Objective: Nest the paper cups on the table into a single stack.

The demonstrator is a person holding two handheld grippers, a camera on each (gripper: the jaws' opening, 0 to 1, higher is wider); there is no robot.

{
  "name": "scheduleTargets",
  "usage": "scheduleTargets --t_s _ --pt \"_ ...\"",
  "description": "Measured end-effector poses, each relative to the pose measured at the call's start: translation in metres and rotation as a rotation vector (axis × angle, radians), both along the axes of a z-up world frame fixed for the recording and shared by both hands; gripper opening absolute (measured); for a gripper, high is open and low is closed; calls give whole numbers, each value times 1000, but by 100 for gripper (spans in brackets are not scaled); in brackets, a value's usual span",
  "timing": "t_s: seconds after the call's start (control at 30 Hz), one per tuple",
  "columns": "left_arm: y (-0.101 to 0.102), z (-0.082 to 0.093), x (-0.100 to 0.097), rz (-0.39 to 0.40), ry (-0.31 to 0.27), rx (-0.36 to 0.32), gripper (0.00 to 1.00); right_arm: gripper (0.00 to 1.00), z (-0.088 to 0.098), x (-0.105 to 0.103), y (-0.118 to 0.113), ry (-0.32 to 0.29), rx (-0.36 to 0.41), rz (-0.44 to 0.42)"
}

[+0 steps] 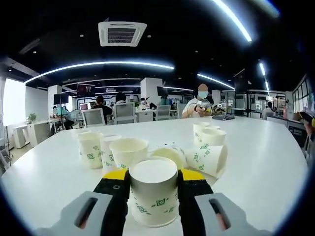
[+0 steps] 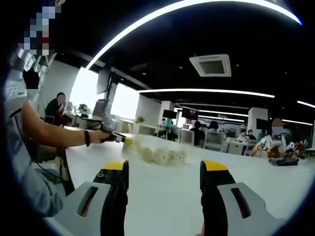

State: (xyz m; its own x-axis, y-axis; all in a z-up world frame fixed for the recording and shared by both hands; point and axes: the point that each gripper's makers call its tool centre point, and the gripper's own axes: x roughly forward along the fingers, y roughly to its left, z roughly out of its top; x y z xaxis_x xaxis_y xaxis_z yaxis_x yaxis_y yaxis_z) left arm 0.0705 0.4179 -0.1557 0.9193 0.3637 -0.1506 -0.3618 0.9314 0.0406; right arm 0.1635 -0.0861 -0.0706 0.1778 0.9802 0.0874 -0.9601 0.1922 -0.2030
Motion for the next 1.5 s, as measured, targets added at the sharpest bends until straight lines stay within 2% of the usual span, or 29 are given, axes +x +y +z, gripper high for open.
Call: scheduleTargets --t_s 0.1,0.17,0.5,0.53,0.63,0.77,0.8,0.83,1.07,1.17,1.4,1.5 --pt "2 1 -2 -8 0 4 41 61 0 -1 1 1 0 2" --pt "-10 3 -6 -15 -1 9 41 61 -1 -1 1 1 -2 3" --pt "-13 14 -15 -46 -3 38 41 61 0 -7 4 -3 -4 13" --pt "-22 16 -16 -50 -5 41 41 61 0 -7 4 -3 -3 13" --pt "-24 19 -18 -59 -8 48 41 61 0 -7 4 -3 -4 13" --pt "-38 21 -23 -78 -18 51 41 61 0 -8 6 -3 -3 15" --pt "-52 21 -25 -86 -18 55 41 61 0 -8 6 -2 -4 17" --pt "-59 22 -26 -94 -18 58 41 61 -1 -9 7 -2 -6 19" --pt "-81 30 -30 -130 -36 78 41 61 -1 -11 9 -3 -6 26" --pt "-78 32 -28 -144 -37 83 41 61 -1 -10 8 -2 -5 23" --pt "-106 40 -34 -185 -49 96 41 61 -2 -12 9 -1 -4 28" --pt "-107 46 -34 -202 -53 103 41 61 -3 -12 10 -2 -9 28"
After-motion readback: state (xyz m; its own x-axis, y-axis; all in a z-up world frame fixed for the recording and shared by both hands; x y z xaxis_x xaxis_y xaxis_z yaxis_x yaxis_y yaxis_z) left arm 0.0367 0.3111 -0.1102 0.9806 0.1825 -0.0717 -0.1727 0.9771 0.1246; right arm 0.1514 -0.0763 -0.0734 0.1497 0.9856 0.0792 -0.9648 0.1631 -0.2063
